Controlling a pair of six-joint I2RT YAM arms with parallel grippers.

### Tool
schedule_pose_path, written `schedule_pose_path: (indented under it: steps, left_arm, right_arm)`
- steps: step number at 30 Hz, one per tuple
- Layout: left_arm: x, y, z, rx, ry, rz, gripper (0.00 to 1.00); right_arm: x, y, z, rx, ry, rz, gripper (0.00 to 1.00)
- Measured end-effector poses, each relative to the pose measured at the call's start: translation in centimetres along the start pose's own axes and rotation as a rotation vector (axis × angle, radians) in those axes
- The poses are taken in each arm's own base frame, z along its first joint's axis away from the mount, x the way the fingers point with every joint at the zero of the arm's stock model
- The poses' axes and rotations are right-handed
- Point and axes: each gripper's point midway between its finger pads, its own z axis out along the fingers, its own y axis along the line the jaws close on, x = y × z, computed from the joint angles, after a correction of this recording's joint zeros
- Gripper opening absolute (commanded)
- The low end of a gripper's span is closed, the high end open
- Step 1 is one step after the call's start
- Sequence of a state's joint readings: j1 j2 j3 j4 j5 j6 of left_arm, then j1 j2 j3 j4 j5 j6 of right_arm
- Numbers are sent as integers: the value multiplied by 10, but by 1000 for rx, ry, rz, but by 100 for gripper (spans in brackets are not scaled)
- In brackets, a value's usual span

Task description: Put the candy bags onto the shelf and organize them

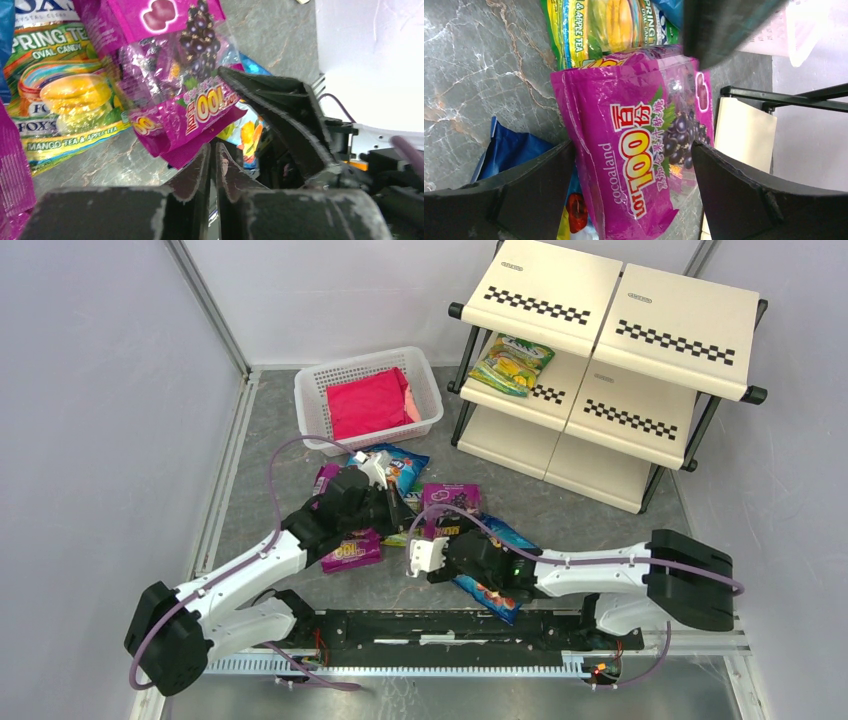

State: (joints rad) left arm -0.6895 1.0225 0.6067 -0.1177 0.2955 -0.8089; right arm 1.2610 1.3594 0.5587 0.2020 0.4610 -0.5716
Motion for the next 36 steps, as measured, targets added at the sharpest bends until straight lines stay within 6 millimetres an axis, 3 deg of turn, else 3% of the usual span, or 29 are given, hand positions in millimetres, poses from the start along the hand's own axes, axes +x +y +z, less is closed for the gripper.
schedule_pose_path:
  steps: [1,3,9,20,27,36]
  left_arm:
    - [2,2,0,-11,6,-3,46]
    - [4,7,-1,-27,17,2,56]
    - [19,21,9,-68,81,-19,58]
    - [39,45,34,-115,165,-44,41]
    - [40,40,41,-73,164,-34,3]
    - [32,26,33,-26,127,-15,2]
  right_arm:
    - [-1,0,-1,-7,-6,4,94]
    - [-7,-2,-6,-16,-45,28,94]
    - [-30,-22,-38,15,-209,156,94]
    - [-29,-20,-44,6,-236,203,95]
    - [-16,-1,-32,-48,-174,165,95]
    - [-2,18,-16,-93,-101,101,96]
